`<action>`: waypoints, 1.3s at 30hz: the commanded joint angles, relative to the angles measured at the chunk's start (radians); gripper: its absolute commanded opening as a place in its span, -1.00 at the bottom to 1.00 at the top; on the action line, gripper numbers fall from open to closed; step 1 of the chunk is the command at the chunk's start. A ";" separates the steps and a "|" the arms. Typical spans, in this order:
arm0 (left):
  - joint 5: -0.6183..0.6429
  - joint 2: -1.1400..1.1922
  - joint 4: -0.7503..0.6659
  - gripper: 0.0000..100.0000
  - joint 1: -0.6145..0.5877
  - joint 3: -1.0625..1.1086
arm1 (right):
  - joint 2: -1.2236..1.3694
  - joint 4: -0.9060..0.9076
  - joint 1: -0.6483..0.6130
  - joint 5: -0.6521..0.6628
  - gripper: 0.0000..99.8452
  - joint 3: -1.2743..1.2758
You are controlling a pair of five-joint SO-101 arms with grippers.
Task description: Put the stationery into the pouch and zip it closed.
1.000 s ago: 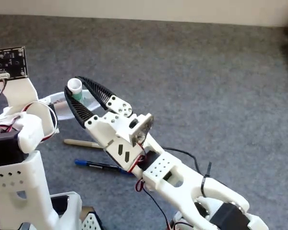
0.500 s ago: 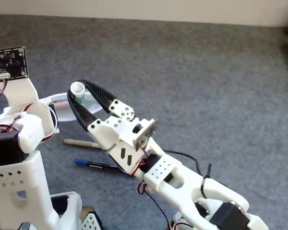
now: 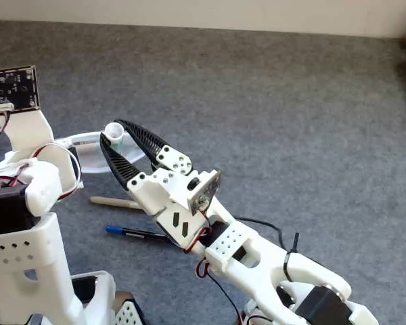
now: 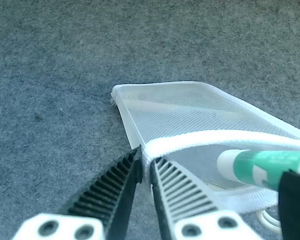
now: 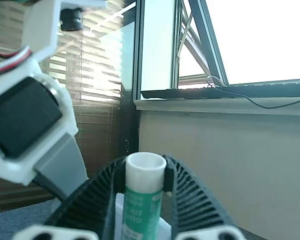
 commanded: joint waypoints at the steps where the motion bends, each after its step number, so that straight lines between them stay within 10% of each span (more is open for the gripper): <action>1: -0.009 -0.018 -0.006 -0.99 -0.013 -0.021 | -0.031 -0.013 -0.013 -0.006 -0.99 -0.005; 33: -0.011 -0.018 -0.006 -0.99 -0.053 -0.021 | -0.062 0.156 -0.073 -0.006 -0.68 -0.007; 39: -0.008 -0.018 -0.006 -0.99 -0.102 -0.027 | -0.291 0.553 -0.035 -0.038 -0.68 -0.015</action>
